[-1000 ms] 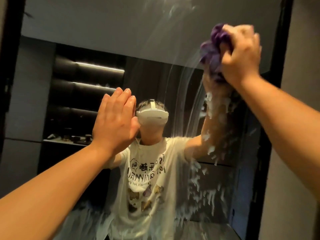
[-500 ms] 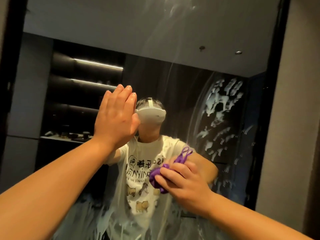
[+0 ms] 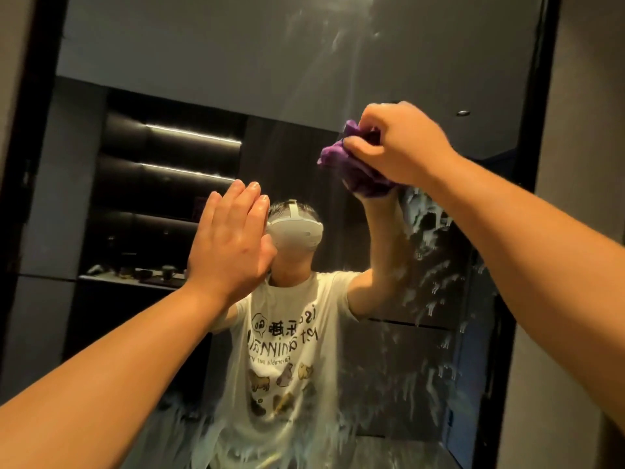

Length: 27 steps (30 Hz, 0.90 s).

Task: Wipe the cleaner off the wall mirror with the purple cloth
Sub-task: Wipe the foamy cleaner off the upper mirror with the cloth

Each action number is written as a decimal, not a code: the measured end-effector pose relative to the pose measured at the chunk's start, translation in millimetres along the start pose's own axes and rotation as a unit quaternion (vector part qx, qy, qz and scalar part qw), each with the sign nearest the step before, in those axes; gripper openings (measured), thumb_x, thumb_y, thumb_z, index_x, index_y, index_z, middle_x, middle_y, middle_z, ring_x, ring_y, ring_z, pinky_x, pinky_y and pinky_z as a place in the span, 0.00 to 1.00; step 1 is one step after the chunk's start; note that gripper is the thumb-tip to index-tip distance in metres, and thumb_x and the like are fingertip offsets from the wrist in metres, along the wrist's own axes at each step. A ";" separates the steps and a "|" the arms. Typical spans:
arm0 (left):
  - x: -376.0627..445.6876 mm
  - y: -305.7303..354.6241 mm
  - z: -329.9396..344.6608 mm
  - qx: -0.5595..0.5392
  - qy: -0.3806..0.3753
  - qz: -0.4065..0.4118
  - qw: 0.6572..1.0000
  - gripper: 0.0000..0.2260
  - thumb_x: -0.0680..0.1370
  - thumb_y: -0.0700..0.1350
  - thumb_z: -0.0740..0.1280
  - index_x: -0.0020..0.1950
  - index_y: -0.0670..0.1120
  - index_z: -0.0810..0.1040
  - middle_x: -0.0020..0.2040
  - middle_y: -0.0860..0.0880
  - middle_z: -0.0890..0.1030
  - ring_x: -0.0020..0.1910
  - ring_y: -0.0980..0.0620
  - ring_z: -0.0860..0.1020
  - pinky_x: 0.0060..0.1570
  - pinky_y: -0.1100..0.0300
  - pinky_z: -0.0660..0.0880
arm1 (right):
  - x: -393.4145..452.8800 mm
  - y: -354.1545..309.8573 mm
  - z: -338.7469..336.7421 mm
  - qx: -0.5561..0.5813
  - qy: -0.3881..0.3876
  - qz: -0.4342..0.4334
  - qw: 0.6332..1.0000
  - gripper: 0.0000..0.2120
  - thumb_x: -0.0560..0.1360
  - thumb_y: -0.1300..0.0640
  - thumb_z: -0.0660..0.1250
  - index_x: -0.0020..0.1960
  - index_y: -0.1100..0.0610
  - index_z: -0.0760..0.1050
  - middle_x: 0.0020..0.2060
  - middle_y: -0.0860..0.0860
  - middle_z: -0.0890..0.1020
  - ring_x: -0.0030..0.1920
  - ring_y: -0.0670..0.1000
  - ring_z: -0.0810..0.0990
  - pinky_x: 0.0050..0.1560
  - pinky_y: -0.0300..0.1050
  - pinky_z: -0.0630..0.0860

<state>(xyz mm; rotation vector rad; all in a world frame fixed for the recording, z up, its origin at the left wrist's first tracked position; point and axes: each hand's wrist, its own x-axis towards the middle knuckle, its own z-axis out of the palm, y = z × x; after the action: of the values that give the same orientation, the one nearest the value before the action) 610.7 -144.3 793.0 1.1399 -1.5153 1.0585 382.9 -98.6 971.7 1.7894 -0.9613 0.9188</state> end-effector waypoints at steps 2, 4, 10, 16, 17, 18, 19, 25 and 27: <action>0.2 -0.5 0.7 0.000 -0.001 0.003 1.000 0.26 0.77 0.48 0.59 0.73 0.39 0.67 0.74 0.40 0.66 0.76 0.41 0.60 0.74 0.40 0.57 | 20.1 7.2 2.5 -0.137 0.078 -0.010 0.987 0.20 0.80 0.40 0.59 0.49 0.54 0.80 0.45 0.55 0.81 0.53 0.62 0.76 0.50 0.55 0.73; 0.2 -0.8 1.1 -0.005 0.005 0.005 1.000 0.26 0.77 0.48 0.59 0.73 0.39 0.68 0.74 0.40 0.66 0.76 0.41 0.60 0.74 0.40 0.57 | 30.7 14.2 6.0 -0.171 0.143 0.019 0.975 0.21 0.82 0.41 0.56 0.54 0.56 0.79 0.53 0.58 0.77 0.55 0.63 0.73 0.51 0.56 0.71; 0.1 -2.2 3.3 -0.016 0.023 0.010 1.000 0.25 0.77 0.48 0.59 0.73 0.39 0.68 0.74 0.39 0.67 0.76 0.41 0.60 0.75 0.40 0.56 | -3.8 1.1 40.0 -0.124 0.156 0.028 0.980 0.25 0.77 0.34 0.58 0.59 0.54 0.74 0.59 0.57 0.75 0.59 0.61 0.73 0.58 0.57 0.71; -0.3 -1.3 5.8 -0.015 0.028 0.015 0.999 0.25 0.77 0.49 0.57 0.72 0.39 0.68 0.74 0.39 0.67 0.76 0.40 0.60 0.75 0.40 0.56 | 19.8 -0.8 30.7 -0.147 0.167 0.006 0.975 0.19 0.81 0.43 0.56 0.68 0.51 0.68 0.63 0.58 0.73 0.59 0.63 0.72 0.53 0.58 0.72; -0.6 -1.9 6.1 -0.017 0.031 0.014 0.999 0.25 0.77 0.49 0.57 0.72 0.39 0.68 0.74 0.39 0.67 0.76 0.41 0.60 0.75 0.40 0.56 | 37.0 -1.1 26.5 -0.133 0.169 0.025 0.976 0.19 0.81 0.44 0.56 0.68 0.50 0.68 0.64 0.58 0.72 0.61 0.63 0.72 0.54 0.58 0.72; -0.9 -2.5 6.1 -0.019 0.032 0.013 0.999 0.25 0.77 0.49 0.57 0.72 0.39 0.68 0.74 0.39 0.67 0.76 0.41 0.60 0.75 0.41 0.56 | 52.7 -2.4 22.1 -0.119 0.171 0.044 0.977 0.18 0.82 0.45 0.55 0.68 0.50 0.68 0.65 0.57 0.72 0.62 0.62 0.72 0.55 0.58 0.72; -1.3 -2.8 5.8 -0.021 0.033 0.012 0.999 0.25 0.77 0.49 0.57 0.73 0.39 0.68 0.74 0.39 0.67 0.76 0.41 0.60 0.75 0.41 0.56 | 66.3 -4.2 18.4 -0.113 0.168 0.058 0.978 0.18 0.82 0.46 0.54 0.67 0.51 0.69 0.65 0.57 0.73 0.63 0.61 0.71 0.57 0.58 0.73; -0.8 0.4 3.3 -0.051 0.049 0.013 0.997 0.24 0.78 0.47 0.56 0.72 0.38 0.69 0.74 0.39 0.67 0.76 0.41 0.61 0.75 0.40 0.57 | 22.9 -38.3 43.4 -0.110 0.171 -0.010 0.979 0.16 0.81 0.46 0.56 0.54 0.54 0.78 0.54 0.55 0.78 0.54 0.60 0.76 0.46 0.55 0.75; -0.7 0.5 2.1 -0.069 0.056 0.015 0.996 0.24 0.77 0.46 0.55 0.71 0.37 0.69 0.73 0.39 0.68 0.75 0.41 0.62 0.75 0.41 0.56 | -36.9 -58.4 67.4 -0.086 0.190 -0.077 0.975 0.13 0.82 0.47 0.60 0.48 0.54 0.79 0.45 0.54 0.80 0.44 0.59 0.76 0.36 0.51 0.73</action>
<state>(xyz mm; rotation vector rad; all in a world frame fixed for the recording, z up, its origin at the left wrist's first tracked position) 610.0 -146.1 791.8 0.9507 -1.4961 1.0043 431.8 -133.9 896.2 1.4503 -0.6267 1.0000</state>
